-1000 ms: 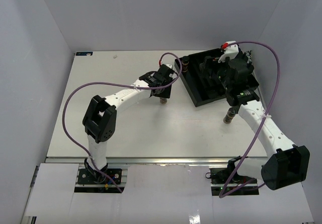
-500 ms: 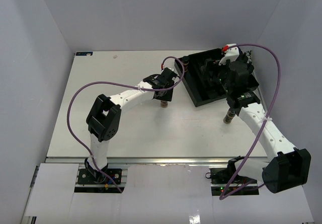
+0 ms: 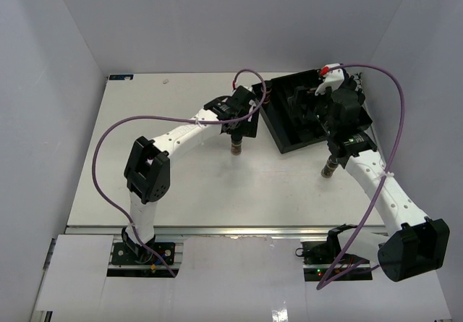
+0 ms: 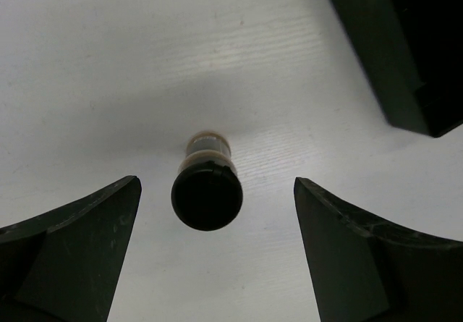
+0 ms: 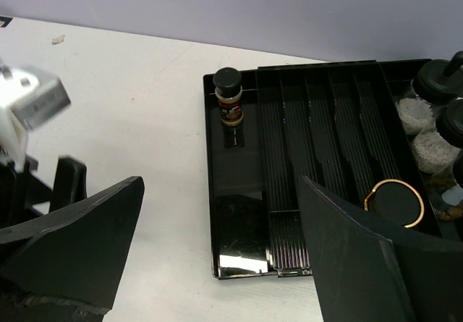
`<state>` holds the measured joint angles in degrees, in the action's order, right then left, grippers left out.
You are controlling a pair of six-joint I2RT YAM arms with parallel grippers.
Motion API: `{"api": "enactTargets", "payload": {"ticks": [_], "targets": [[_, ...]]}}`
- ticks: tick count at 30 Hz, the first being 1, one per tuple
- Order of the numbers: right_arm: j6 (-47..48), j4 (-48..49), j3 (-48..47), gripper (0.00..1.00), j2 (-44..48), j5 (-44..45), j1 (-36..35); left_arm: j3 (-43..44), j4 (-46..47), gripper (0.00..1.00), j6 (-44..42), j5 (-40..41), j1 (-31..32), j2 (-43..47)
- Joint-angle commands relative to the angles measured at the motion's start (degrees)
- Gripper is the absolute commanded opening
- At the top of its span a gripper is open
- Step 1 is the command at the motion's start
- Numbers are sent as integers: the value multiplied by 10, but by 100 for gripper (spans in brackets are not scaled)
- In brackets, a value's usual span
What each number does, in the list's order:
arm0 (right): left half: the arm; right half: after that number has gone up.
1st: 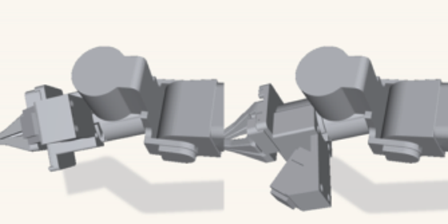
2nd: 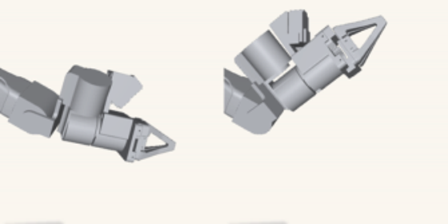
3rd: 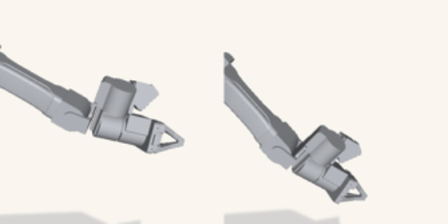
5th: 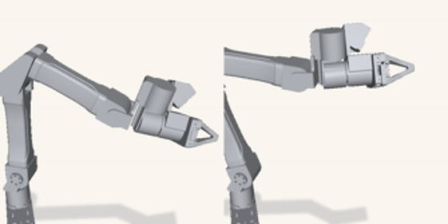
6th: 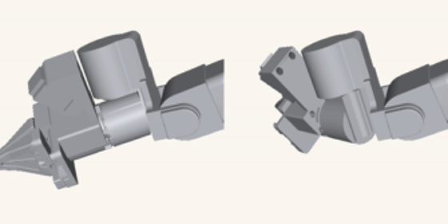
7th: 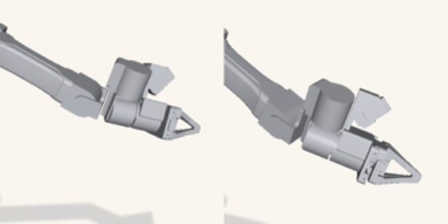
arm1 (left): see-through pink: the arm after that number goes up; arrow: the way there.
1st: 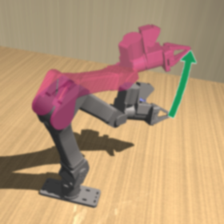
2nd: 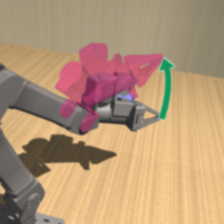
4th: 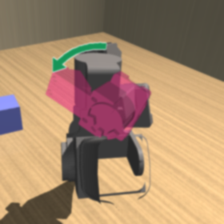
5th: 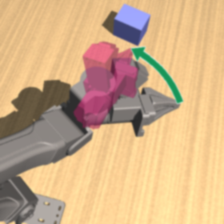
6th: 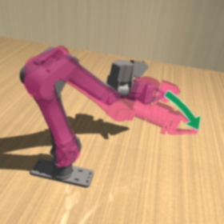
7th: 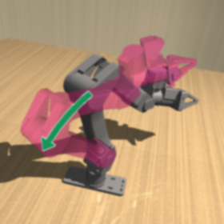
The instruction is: Organize the condiment bottles
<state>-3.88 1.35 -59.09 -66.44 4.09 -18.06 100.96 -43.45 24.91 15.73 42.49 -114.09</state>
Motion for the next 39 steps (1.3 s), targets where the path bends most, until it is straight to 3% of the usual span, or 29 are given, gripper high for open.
{"api": "enactTargets", "payload": {"ticks": [1, 5, 9, 14, 17, 28, 39], "targets": [[-1, -6, -23, 93, 17, -55, -1, 63, -29, 98, -1, 0, -26, 57], [-17, -8, -30, 92, 4, -105, -9, 37, -33, 98, 18, -37, -114, 96], [-19, -36, -67, 92, -41, -115, -53, -64, -7, 98, 30, -82, -230, 158], [-15, -50, -94, 93, -120, -103, -130, -201, 43, 98, 40, -213, -394, 251], [-15, -55, -113, 92, -180, -110, -156, -253, 67, 98, 36, -238, -450, 295], [2, -104, -188, 90, -342, -93, -223, -291, 74, 98, 5, -249, -466, 325], [17, -142, -221, 87, -405, -40, -248, -299, 83, 98, 1, -239, -468, 331]]}}
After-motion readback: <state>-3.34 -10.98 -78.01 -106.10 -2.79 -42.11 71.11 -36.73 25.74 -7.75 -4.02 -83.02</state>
